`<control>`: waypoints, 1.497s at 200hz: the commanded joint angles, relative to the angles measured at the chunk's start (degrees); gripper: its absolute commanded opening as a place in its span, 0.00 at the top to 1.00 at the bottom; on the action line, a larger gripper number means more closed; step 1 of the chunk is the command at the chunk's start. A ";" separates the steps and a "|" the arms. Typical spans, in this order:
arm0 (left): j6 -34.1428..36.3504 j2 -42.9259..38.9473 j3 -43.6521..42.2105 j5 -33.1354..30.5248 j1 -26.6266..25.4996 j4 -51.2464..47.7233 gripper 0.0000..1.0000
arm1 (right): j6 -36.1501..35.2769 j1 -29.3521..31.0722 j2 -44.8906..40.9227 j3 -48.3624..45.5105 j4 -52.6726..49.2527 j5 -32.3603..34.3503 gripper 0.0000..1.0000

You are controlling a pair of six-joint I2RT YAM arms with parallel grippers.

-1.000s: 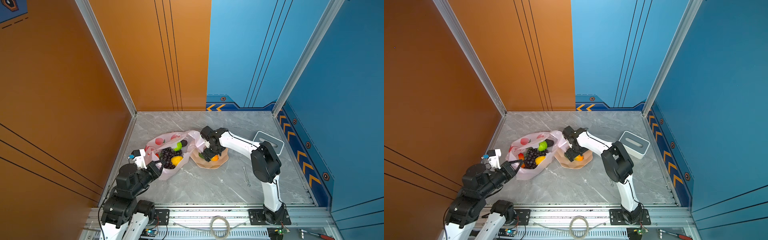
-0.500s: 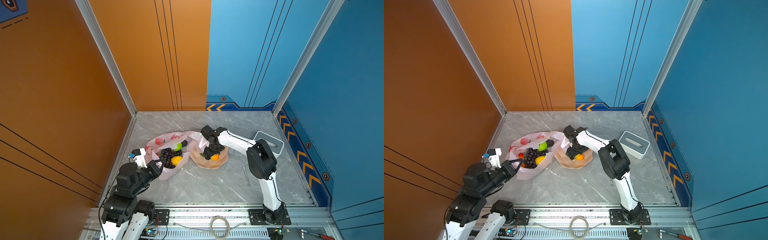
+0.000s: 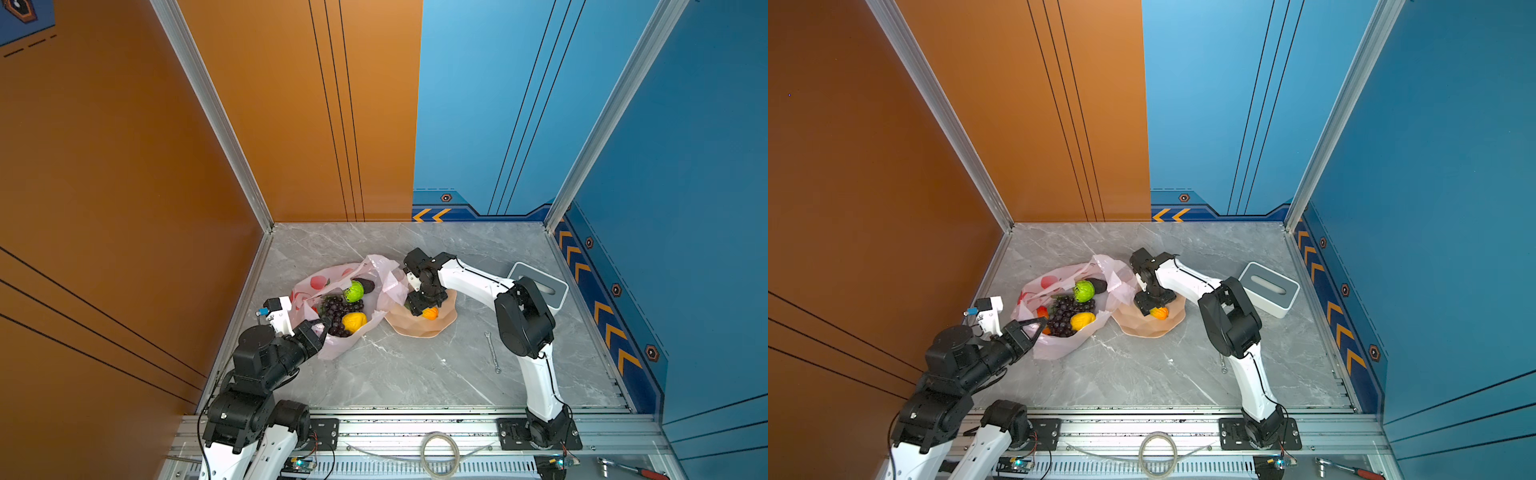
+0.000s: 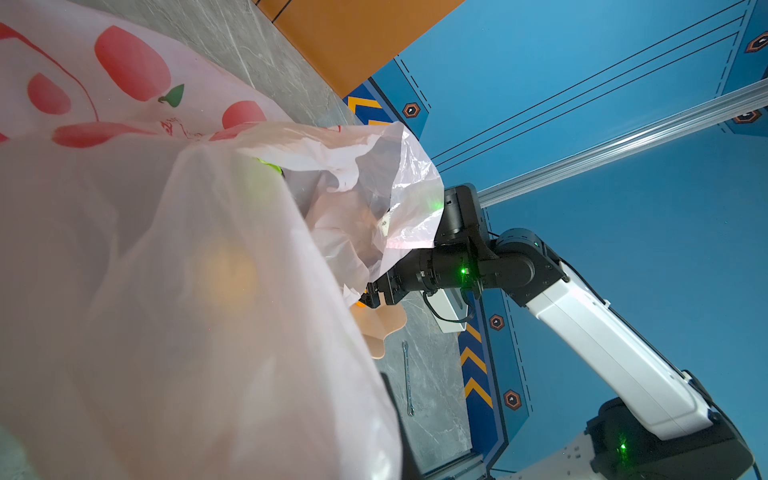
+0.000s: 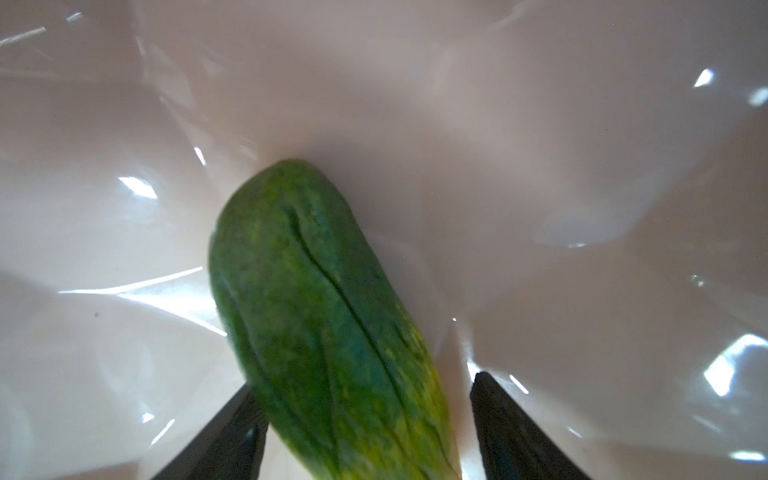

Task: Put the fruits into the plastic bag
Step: 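Lower the right gripper onto the bitter melon and close on it, then lift the bitter melon out of the bowl with the right gripper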

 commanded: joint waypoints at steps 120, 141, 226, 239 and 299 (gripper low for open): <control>-2.11 -1.86 -0.99 0.02 0.66 1.88 1.00 | 1.01 -0.31 -0.58 -0.99 2.00 -0.45 0.37; -2.20 -1.84 -1.04 0.06 0.66 1.95 1.00 | 1.10 -0.35 -1.43 -1.01 2.22 -0.38 0.39; -2.63 -2.18 -1.74 -0.21 0.68 2.15 1.00 | 3.47 -1.89 -6.74 -3.12 5.10 -2.73 0.50; -2.64 -2.19 -1.83 -0.19 0.68 2.23 1.00 | 3.74 -2.03 -7.24 -3.35 5.40 -2.82 0.51; -2.64 -2.15 -2.10 -0.29 0.66 2.31 1.00 | 5.51 -3.74 -9.31 -5.68 7.34 -5.42 0.60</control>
